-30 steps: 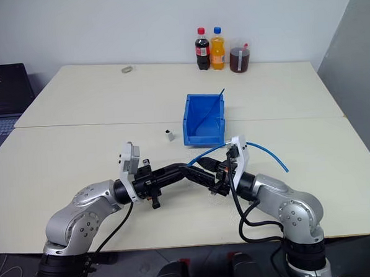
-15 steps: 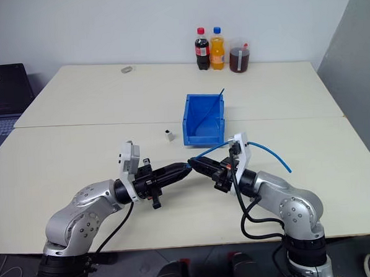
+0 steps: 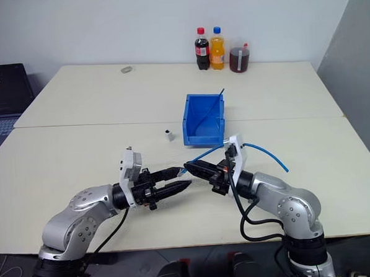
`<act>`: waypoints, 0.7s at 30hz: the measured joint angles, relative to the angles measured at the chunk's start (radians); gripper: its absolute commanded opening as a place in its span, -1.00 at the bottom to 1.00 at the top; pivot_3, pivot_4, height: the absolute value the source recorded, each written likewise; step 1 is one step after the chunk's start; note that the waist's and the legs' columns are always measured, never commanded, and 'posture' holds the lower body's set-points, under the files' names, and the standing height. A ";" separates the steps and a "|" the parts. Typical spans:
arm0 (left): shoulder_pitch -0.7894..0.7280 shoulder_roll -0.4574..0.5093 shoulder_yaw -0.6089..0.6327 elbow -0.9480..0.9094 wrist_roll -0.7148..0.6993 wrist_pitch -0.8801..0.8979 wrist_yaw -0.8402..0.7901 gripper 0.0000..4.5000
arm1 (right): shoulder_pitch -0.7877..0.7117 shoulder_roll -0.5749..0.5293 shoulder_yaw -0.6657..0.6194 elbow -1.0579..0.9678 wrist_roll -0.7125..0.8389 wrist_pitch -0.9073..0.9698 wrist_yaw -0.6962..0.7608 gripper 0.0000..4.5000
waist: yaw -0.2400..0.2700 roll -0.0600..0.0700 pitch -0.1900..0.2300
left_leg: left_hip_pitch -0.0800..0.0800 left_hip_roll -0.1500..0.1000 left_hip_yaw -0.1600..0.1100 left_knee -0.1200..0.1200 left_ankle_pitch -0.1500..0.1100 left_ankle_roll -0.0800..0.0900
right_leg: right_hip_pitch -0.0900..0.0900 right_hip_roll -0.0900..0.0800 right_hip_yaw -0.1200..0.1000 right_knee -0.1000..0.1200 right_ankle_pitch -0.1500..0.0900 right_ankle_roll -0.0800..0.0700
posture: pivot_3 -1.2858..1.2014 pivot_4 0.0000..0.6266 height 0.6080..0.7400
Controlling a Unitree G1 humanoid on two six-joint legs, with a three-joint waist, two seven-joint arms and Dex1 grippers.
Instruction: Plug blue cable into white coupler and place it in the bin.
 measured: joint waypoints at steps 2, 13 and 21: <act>0.031 0.016 0.002 -0.003 0.001 -0.010 -0.014 0.44 | -0.002 -0.002 0.001 0.001 0.000 -0.007 0.000 -0.98 | -0.001 0.000 0.000 | 0.000 0.000 0.001 0.000 0.000 0.000 | 0.000 0.000 0.001 0.000 0.000 0.000 | 0.03 -0.52 1.00; 0.244 0.187 0.099 0.111 0.135 -0.153 -0.046 1.00 | -0.004 -0.048 -0.005 0.021 -0.006 -0.059 0.009 -0.98 | 0.000 0.001 0.001 | 0.000 0.000 0.001 -0.001 0.000 0.000 | -0.001 -0.001 0.000 0.000 -0.001 -0.001 | 0.03 -0.52 1.00; 0.049 0.138 0.126 0.315 0.303 -0.297 0.135 1.00 | -0.007 -0.080 0.003 0.023 -0.014 -0.076 0.014 -0.98 | 0.010 -0.001 0.000 | -0.001 0.000 0.001 -0.001 0.000 0.000 | -0.001 -0.001 0.000 -0.001 0.000 0.000 | 0.03 -0.52 1.00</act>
